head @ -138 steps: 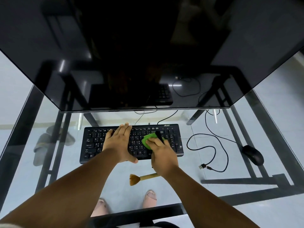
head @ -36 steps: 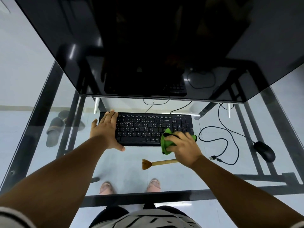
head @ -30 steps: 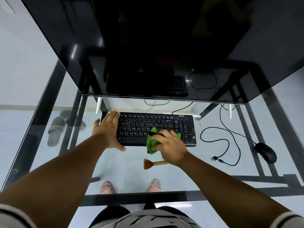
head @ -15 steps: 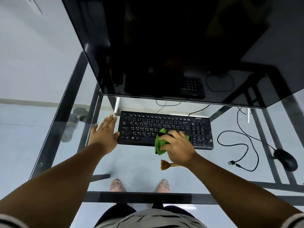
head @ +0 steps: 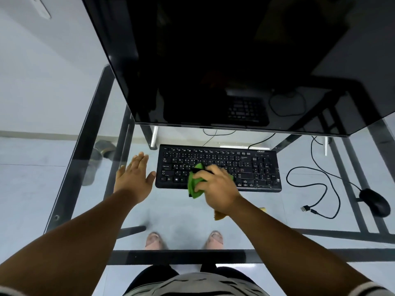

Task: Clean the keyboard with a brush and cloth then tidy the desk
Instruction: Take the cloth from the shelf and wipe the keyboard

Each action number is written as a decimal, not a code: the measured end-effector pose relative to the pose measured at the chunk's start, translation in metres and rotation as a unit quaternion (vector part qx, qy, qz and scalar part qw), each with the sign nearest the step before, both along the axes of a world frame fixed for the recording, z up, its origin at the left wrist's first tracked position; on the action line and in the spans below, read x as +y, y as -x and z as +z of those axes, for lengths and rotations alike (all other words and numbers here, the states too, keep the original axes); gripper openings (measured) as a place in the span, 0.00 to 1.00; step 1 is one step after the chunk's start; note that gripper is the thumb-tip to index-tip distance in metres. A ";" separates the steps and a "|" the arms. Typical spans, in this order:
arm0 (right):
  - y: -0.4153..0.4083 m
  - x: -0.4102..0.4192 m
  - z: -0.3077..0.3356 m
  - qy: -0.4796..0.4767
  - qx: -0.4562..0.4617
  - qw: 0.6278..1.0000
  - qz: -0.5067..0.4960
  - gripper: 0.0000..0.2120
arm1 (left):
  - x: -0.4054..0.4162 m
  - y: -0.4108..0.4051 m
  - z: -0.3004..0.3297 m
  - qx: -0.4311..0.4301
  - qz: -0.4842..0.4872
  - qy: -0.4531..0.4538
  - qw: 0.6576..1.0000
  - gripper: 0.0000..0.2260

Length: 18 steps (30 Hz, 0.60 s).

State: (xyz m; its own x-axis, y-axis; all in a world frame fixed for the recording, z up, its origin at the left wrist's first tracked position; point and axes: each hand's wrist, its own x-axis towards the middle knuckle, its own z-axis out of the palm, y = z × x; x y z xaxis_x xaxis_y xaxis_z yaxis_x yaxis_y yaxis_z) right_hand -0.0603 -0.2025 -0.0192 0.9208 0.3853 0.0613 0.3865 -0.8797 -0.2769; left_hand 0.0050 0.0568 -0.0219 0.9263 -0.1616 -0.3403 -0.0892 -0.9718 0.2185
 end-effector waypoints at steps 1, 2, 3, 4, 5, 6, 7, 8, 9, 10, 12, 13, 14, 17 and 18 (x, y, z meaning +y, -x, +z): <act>0.005 -0.014 -0.001 -0.006 -0.005 0.999 -0.033 0.18 | -0.001 0.001 0.000 -0.009 0.002 0.005 1.000 0.28; 0.011 -0.029 -0.001 -0.014 -0.011 0.998 -0.066 0.17 | -0.004 0.002 0.000 -0.024 0.005 0.013 1.000 0.28; 0.016 -0.042 -0.002 -0.028 -0.020 0.995 -0.098 0.16 | -0.008 0.002 0.001 -0.041 0.005 0.024 0.999 0.28; 0.021 -0.055 -0.001 -0.049 -0.032 0.989 -0.138 0.16 | -0.015 0.002 0.002 -0.059 -0.002 0.035 0.998 0.28; 0.026 -0.067 0.000 -0.080 -0.047 0.979 -0.184 0.17 | -0.024 0.002 0.003 -0.075 -0.013 0.049 0.996 0.30; 0.030 -0.076 0.001 -0.117 -0.062 0.963 -0.236 0.18 | -0.033 0.001 0.004 -0.086 -0.026 0.064 0.994 0.32; 0.034 -0.086 0.003 -0.151 -0.075 0.942 -0.290 0.19 | -0.045 0.001 0.006 -0.090 -0.041 0.078 0.992 0.35; 0.038 -0.094 0.003 -0.172 -0.081 0.923 -0.334 0.18 | -0.056 0.000 0.007 -0.088 -0.057 0.086 0.991 0.38; 0.043 -0.103 0.003 -0.180 -0.080 0.908 -0.369 0.18 | -0.071 0.001 0.008 -0.083 -0.075 0.089 0.990 0.41; 0.047 -0.109 0.004 -0.178 -0.067 0.901 -0.390 0.16 | -0.084 0.001 0.010 -0.076 -0.092 0.088 0.989 0.44; 0.055 -0.116 0.003 -0.145 -0.020 0.908 -0.393 0.14 | -0.110 0.003 0.012 -0.058 -0.126 0.080 0.987 0.49; 0.059 -0.118 0.002 -0.123 0.006 0.919 -0.374 0.15 | -0.123 0.004 0.011 -0.048 -0.143 0.072 0.986 0.52; 0.063 -0.119 0.001 -0.104 0.027 0.933 -0.344 0.17 | -0.136 0.004 0.012 -0.037 -0.157 0.064 0.985 0.54; 0.074 -0.130 0.001 -0.071 0.067 0.953 -0.288 0.24 | -0.166 0.002 0.012 -0.007 -0.190 0.020 0.981 0.60; 0.077 -0.138 0.000 -0.067 0.062 0.951 -0.297 0.25 | -0.174 0.001 0.012 -0.002 -0.198 0.001 0.980 0.61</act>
State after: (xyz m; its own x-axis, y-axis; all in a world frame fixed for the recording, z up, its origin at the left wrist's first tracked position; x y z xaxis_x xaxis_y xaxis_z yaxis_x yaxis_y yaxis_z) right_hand -0.1370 -0.3404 -0.0195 0.9769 -0.2077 -0.0497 -0.2095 -0.8867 -0.4121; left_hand 0.0041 -0.1168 -0.0100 0.7919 -0.5096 -0.3364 -0.4601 -0.8602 0.2200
